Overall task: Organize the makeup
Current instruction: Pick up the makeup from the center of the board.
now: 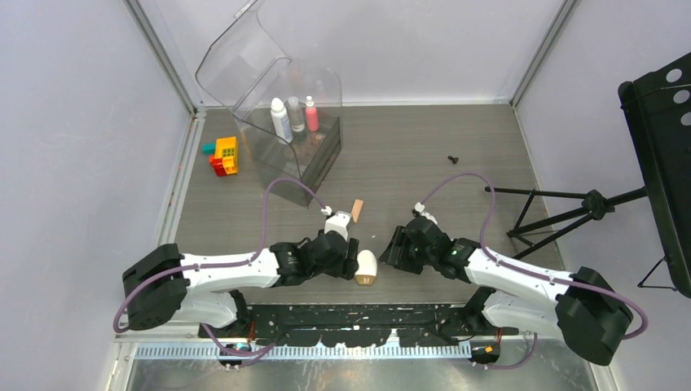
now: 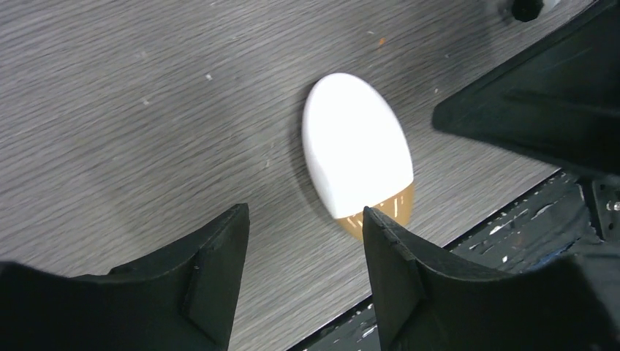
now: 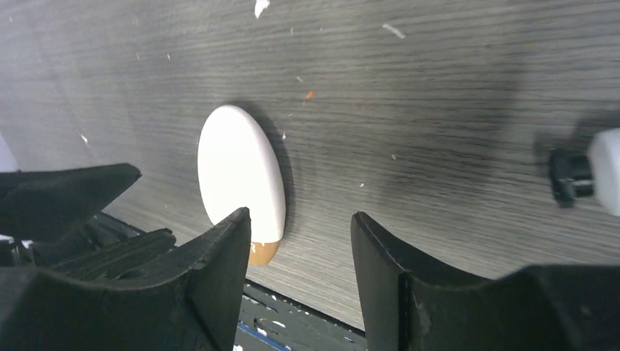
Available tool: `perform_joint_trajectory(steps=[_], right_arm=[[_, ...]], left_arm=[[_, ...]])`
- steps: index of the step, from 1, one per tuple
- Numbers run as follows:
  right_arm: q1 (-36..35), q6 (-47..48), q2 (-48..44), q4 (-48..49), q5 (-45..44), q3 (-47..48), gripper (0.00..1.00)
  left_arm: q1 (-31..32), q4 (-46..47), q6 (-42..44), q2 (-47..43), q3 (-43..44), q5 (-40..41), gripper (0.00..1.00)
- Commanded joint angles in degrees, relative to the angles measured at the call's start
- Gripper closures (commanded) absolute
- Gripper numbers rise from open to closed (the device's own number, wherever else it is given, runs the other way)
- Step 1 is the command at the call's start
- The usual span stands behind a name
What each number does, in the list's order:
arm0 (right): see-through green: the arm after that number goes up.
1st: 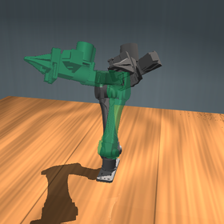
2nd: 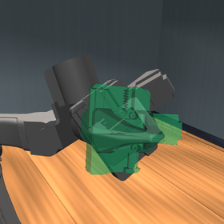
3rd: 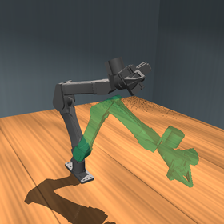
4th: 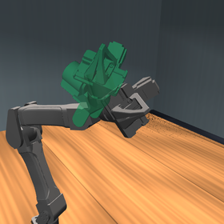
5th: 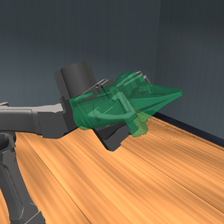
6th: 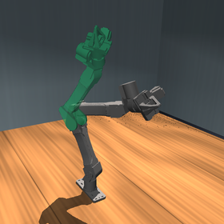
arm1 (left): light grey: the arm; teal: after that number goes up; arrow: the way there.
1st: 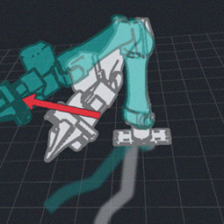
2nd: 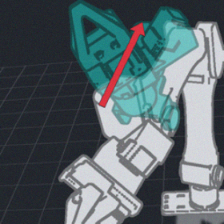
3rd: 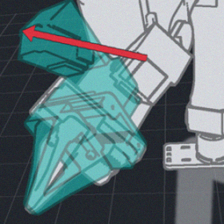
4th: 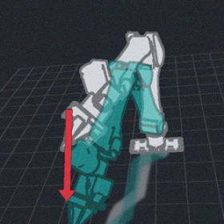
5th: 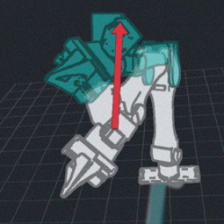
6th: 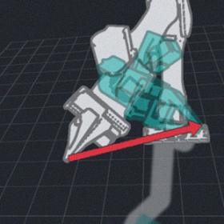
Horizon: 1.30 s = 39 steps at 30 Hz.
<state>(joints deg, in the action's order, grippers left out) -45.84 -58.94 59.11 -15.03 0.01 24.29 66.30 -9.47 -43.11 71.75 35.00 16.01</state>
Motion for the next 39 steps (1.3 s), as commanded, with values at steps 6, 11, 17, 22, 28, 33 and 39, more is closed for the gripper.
perform_joint_trajectory(steps=[6,11,17,22,28,33,39], right_arm=[[0.46,1.68,4.17,12.77,7.52,-3.71,0.4],[0.93,1.36,7.29,18.51,9.06,-5.42,0.39],[1.95,1.08,12.51,23.72,12.05,-6.64,0.39],[2.06,1.37,14.38,25.15,12.75,-7.25,0.4],[2.06,1.52,16.69,30.52,14.51,-8.69,0.46],[2.02,0.9,19.06,35.11,16.7,-9.61,0.52],[2.03,0.37,19.58,39.7,18.28,-10.62,0.52]], left_arm=[[-0.12,8.95,-1.64,3.88,0.0,-2.12,0.43],[-0.05,9.89,-1.75,5.89,-0.76,-2.88,0.48],[-0.09,11.84,-1.56,9.16,-0.43,-3.52,0.56],[-0.11,12.11,-1.0,10.82,-0.53,-3.45,0.6],[-0.16,13.08,-0.06,12.46,-0.59,-3.69,0.66],[-0.08,14.5,0.51,13.63,-0.91,-4.37,0.77],[-0.26,16.78,1.68,15.72,-1.16,-6.43,1.0]])
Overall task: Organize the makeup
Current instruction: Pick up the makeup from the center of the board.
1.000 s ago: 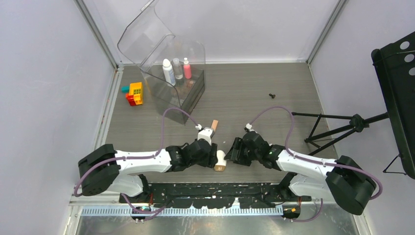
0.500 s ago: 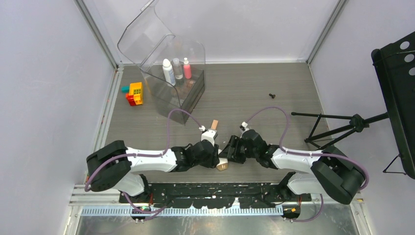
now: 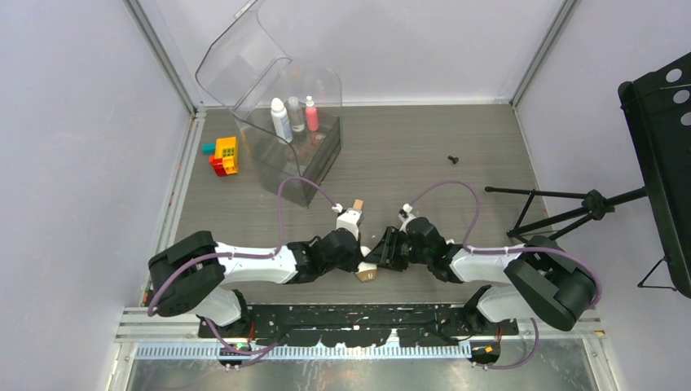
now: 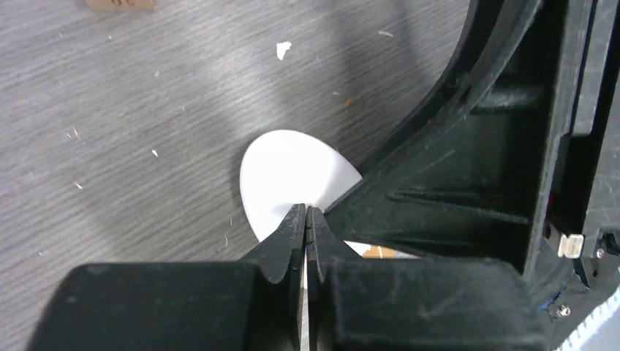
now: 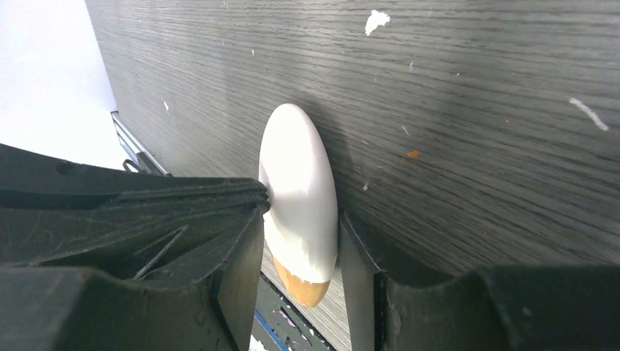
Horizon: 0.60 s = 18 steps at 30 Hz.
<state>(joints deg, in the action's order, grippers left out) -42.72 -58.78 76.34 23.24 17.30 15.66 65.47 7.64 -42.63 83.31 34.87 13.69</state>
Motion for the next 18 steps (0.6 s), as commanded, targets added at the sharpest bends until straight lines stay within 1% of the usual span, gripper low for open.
perform_joint_trajectory(steps=[1,8,13,16,18], right_arm=[[-1.06,0.17,2.37,1.96,1.18,-2.08,0.52],[-1.07,-0.01,2.72,1.65,0.06,-2.56,0.52],[-1.11,0.03,1.8,-0.36,-2.0,-2.43,0.52],[-1.08,0.36,1.18,-1.72,-2.61,-2.32,0.52],[-1.07,0.66,0.89,-2.24,-2.79,-2.2,0.52]], left_arm=[[0.43,0.02,1.15,4.46,-1.08,-4.4,1.0],[0.24,-1.31,0.89,3.14,-1.75,-4.55,1.0],[0.26,-8.96,0.8,-2.81,-0.79,-0.18,1.0],[0.26,-14.28,0.89,-8.91,-0.13,3.6,0.95],[0.22,-17.23,1.01,-12.35,0.02,4.93,0.87]])
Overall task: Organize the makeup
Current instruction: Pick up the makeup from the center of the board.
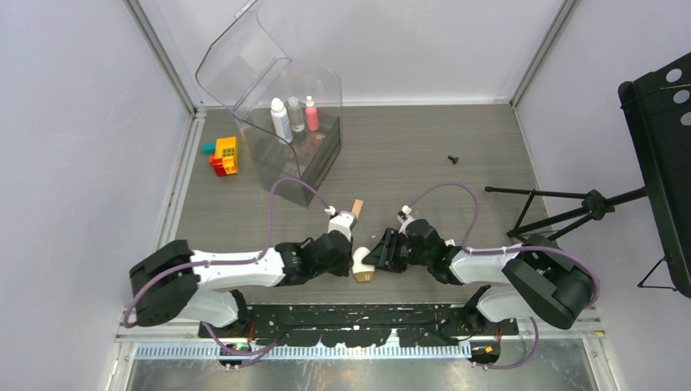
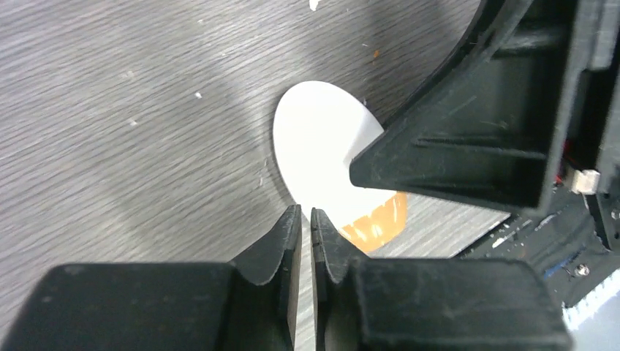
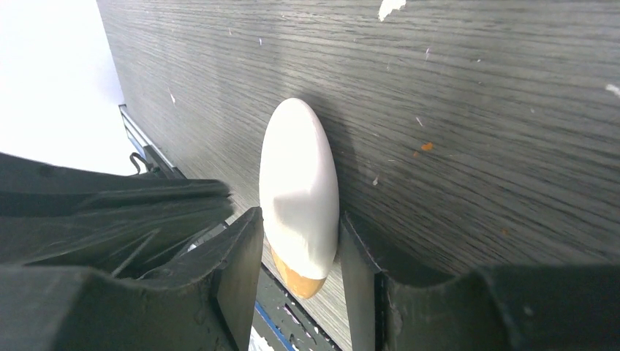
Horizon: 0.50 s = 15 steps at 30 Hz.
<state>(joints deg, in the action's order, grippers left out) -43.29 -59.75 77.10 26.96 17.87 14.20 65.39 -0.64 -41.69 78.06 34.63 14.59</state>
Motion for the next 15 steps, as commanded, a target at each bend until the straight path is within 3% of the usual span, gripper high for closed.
perform_joint_trajectory(steps=[1,5,15], right_arm=[[-0.54,1.77,0.03,-6.15,-3.43,-0.66,0.52],[-0.52,2.24,0.06,-7.06,-3.54,-0.28,0.52],[-0.55,2.37,0.59,-7.48,-3.38,0.24,0.52]], left_arm=[[0.35,-9.74,-0.03,-8.56,0.24,4.32,0.84],[0.05,-7.22,-1.09,-10.59,-2.48,2.28,0.66],[-3.34,10.23,-9.5,-8.21,-12.44,-5.27,0.54]])
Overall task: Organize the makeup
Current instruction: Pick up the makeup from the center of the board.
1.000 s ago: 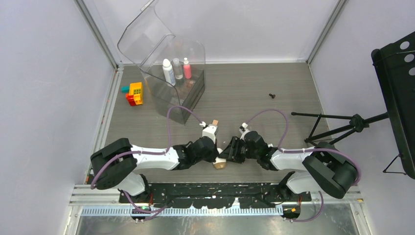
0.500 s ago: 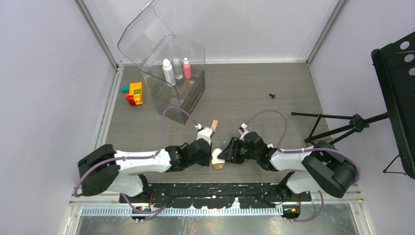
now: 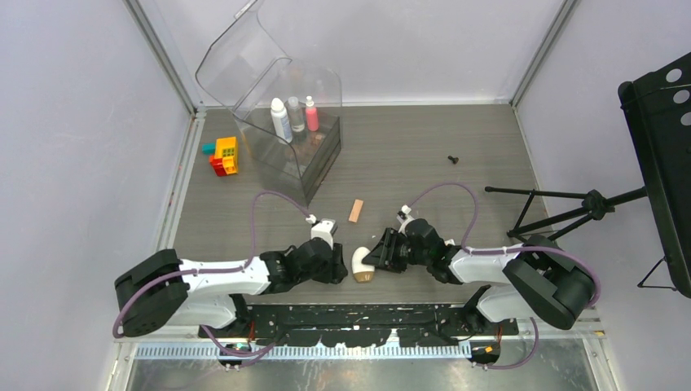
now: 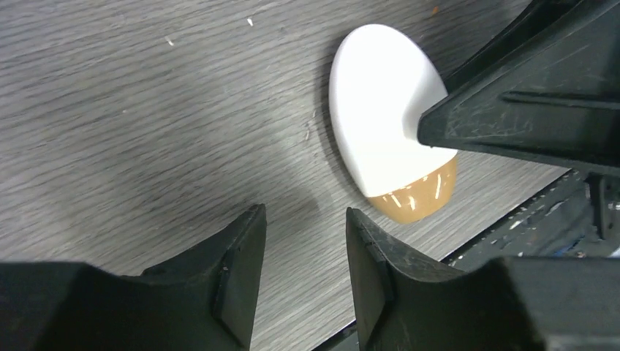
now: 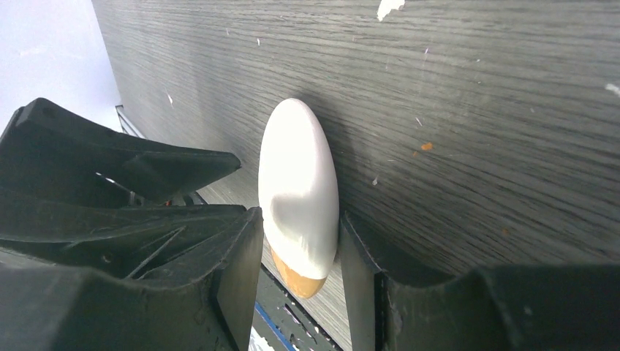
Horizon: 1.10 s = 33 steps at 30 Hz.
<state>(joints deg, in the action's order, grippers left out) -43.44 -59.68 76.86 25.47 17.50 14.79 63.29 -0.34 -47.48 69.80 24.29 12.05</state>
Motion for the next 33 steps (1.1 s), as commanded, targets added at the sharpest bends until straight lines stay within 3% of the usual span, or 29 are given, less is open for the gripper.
perform_joint_trajectory(steps=[1,9,15,23,26,29,33], right_arm=[[-0.34,2.35,0.79,-5.97,-3.0,-0.36,0.52],[-0.4,2.52,0.98,-6.34,-3.26,-0.1,0.52],[-0.34,2.44,1.72,-5.69,-3.13,-0.08,0.52],[-0.33,2.4,3.11,-3.82,-2.29,-0.18,0.54],[-0.35,2.55,2.99,-3.77,-2.47,-0.2,0.6],[-0.34,2.99,2.46,-3.6,-2.45,-0.3,0.76],[-0.33,3.77,-2.75,-6.33,-4.59,-0.12,0.89]], left_arm=[[-1.51,11.33,-4.12,0.18,-2.69,-3.34,0.54],[-2.4,17.76,-4.74,2.88,-4.49,-5.08,0.58],[-3.52,24.42,-4.55,10.43,-4.47,-8.99,0.78],[-3.54,30.48,-4.89,17.02,-4.07,-11.22,0.82],[-3.65,30.21,-4.68,17.13,-4.21,-10.99,0.82],[-3.93,28.67,-4.18,16.05,-4.42,-10.66,0.82],[-5.07,23.78,-3.31,9.18,-4.95,-9.97,0.79]])
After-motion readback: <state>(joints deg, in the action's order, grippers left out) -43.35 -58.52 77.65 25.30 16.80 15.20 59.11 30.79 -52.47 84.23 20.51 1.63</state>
